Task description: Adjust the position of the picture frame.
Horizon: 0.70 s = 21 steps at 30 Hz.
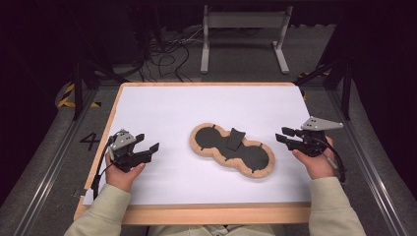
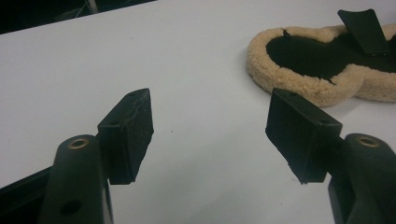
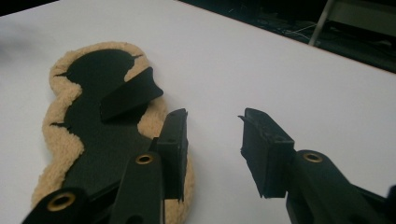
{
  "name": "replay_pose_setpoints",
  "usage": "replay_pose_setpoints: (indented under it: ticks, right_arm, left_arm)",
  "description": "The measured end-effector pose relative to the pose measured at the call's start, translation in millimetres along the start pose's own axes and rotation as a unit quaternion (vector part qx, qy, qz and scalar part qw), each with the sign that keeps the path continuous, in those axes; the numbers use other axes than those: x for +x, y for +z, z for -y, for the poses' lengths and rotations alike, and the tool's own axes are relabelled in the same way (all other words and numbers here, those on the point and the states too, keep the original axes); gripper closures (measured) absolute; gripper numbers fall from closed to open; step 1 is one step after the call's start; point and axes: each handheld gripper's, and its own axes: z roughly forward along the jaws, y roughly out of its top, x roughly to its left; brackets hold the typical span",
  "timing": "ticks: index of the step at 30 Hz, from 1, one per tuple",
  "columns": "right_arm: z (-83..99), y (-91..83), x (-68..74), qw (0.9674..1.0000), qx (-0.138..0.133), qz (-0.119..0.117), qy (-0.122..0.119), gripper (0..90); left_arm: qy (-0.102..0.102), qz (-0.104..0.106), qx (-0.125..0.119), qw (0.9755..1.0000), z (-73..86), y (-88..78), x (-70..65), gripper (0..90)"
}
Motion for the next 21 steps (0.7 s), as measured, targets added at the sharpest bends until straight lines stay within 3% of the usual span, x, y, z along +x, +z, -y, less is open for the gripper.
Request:
replay_pose_setpoints:
  ticks: [3,6,8,12,15,21]
  right_arm:
    - [-11.8,5.9,2.3,0.9999,0.008,0.000,-0.010,63.4]
    - [-15.1,13.4,3.6,0.9997,0.017,-0.005,-0.014,65.0]
    - [-15.3,18.8,4.2,0.9994,0.031,0.004,-0.015,68.9]
    - [-18.2,24.9,2.6,0.9992,0.040,0.007,-0.001,77.1]
    - [-19.0,31.6,0.7,0.9978,0.065,0.003,0.013,85.5]
    - [-14.8,38.4,-0.1,0.9965,0.083,0.006,0.010,89.1]
  left_arm:
    - [-0.001,0.000,-0.002,1.0000,-0.1,-0.6,-0.3,32.8]
    - [-0.002,0.000,-0.001,1.0000,0.3,-1.3,0.3,32.9]
    - [-0.004,0.001,0.000,1.0000,0.6,-0.2,0.9,32.9]
    - [0.001,-0.003,0.004,1.0000,1.0,0.8,-0.5,32.9]
    - [-0.002,-0.002,0.002,1.0000,0.9,0.7,-0.7,33.0]
    - [0.000,0.000,0.004,1.0000,0.9,1.5,-0.5,33.0]
